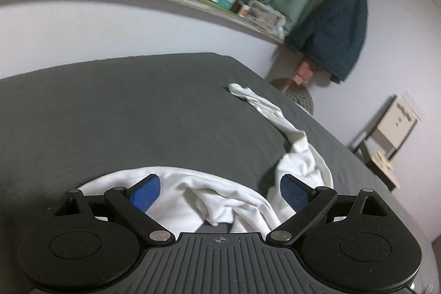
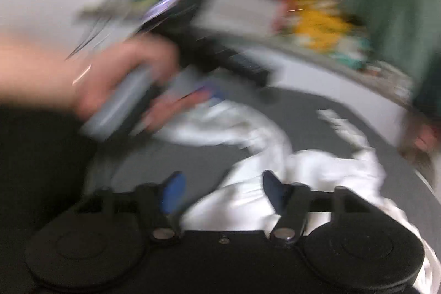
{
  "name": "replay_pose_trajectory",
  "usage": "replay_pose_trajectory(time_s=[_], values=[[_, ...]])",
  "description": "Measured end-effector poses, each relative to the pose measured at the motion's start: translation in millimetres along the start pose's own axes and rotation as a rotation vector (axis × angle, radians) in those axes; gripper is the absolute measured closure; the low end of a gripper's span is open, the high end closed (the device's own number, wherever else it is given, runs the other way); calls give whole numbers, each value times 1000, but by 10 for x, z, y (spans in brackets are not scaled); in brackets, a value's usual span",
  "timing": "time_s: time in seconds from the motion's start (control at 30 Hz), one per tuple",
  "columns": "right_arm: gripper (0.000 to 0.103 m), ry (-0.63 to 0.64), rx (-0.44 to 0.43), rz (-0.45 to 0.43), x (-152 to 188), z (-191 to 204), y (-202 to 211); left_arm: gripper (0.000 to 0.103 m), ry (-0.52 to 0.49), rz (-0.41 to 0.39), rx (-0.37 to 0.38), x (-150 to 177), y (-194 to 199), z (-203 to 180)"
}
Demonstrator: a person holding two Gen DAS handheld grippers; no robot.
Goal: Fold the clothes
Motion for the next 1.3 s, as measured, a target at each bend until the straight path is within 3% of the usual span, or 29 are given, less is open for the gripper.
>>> replay_pose_trajectory(time_s=[0.27,0.3,0.33,0.43,0.53,0.73,0.87,1.0,1.1,1.13,1.23,1.3], values=[[42,-295,290,187,466,-906,-355,8,-135,17,40,56,11,-233],[56,-328,298,207,525,-979,-399,8,-140,20,41,59,14,-243],[77,-357,276,221,576,-1009,-443,8,-143,23,40,62,16,-246],[95,-401,289,201,586,-1056,-414,8,-142,32,29,66,15,-227],[96,-436,327,162,553,-1110,-320,8,-128,37,20,59,9,-190],[97,-602,511,56,517,-1555,269,8,-100,35,29,50,34,-154],[97,-673,606,117,688,-1814,438,8,-102,39,61,63,36,-197],[92,-697,594,192,835,-1863,342,8,-150,52,103,93,30,-315],[81,-624,576,135,726,-1769,296,8,-195,64,148,125,52,-431],[72,-558,555,127,678,-1694,244,8,-216,68,169,142,63,-480],[56,-362,493,103,535,-1465,88,8,-290,77,226,198,95,-638],[55,-231,450,86,441,-1307,-16,8,-351,88,272,259,130,-760]])
Point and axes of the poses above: each gripper's, at about its wrist camera, not at the fingertips, and y roughly against the way its jaws point, z to its left, x to its underside, the point moved 5 cm from there along -y, roughly the way its jaws point, and after that the axes turned 1 degree about -z, right-handed, at the moved point
